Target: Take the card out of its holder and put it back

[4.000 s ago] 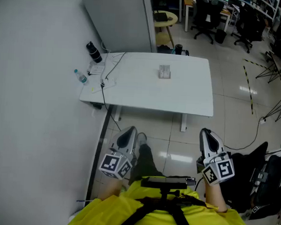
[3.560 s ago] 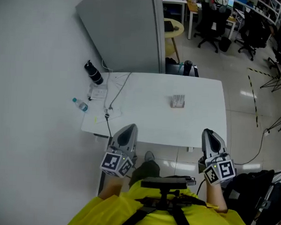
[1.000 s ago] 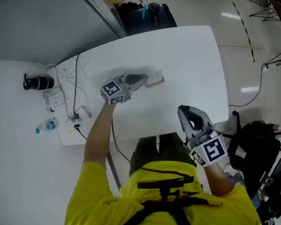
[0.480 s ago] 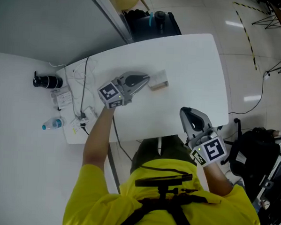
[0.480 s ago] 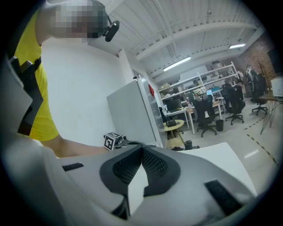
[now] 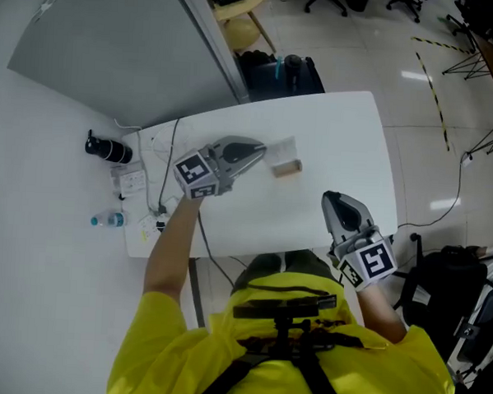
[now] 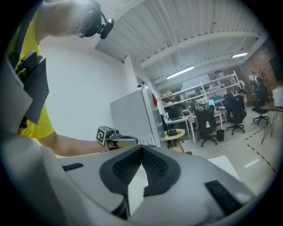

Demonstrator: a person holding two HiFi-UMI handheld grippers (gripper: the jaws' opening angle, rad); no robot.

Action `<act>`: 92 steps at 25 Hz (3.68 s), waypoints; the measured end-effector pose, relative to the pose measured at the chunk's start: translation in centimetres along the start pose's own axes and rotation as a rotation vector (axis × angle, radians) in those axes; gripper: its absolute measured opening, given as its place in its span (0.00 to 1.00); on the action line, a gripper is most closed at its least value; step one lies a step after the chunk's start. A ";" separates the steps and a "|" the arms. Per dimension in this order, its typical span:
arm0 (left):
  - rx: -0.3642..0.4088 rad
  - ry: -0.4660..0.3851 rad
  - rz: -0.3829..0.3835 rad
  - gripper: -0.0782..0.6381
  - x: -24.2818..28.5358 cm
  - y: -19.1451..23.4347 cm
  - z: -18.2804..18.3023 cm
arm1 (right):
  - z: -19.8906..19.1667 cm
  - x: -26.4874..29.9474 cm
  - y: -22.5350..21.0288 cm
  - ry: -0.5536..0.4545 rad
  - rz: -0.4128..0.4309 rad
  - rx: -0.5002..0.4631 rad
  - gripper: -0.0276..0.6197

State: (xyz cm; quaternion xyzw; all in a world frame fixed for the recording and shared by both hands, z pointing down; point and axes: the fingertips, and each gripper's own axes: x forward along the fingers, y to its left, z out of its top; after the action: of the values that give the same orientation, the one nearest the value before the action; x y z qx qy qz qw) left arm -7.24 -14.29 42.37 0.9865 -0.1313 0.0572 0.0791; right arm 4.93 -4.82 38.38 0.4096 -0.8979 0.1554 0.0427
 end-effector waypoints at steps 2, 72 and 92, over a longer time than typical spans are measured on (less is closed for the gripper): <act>0.007 0.001 0.008 0.13 -0.2 -0.1 0.4 | 0.3 0.1 0.3 -0.008 0.004 -0.003 0.05; -0.127 0.033 0.024 0.13 4.8 4.8 -15.1 | -10.1 4.1 -3.5 0.203 0.016 0.114 0.05; -0.156 -0.005 0.045 0.21 4.7 4.8 -18.3 | -12.2 4.2 -3.8 0.237 0.010 0.121 0.05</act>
State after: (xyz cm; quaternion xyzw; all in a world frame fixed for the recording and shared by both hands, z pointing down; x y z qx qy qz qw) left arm -5.72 -16.86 61.65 0.9743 -0.1579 0.0459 0.1542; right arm 4.34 -6.39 51.69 0.3855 -0.8776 0.2569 0.1231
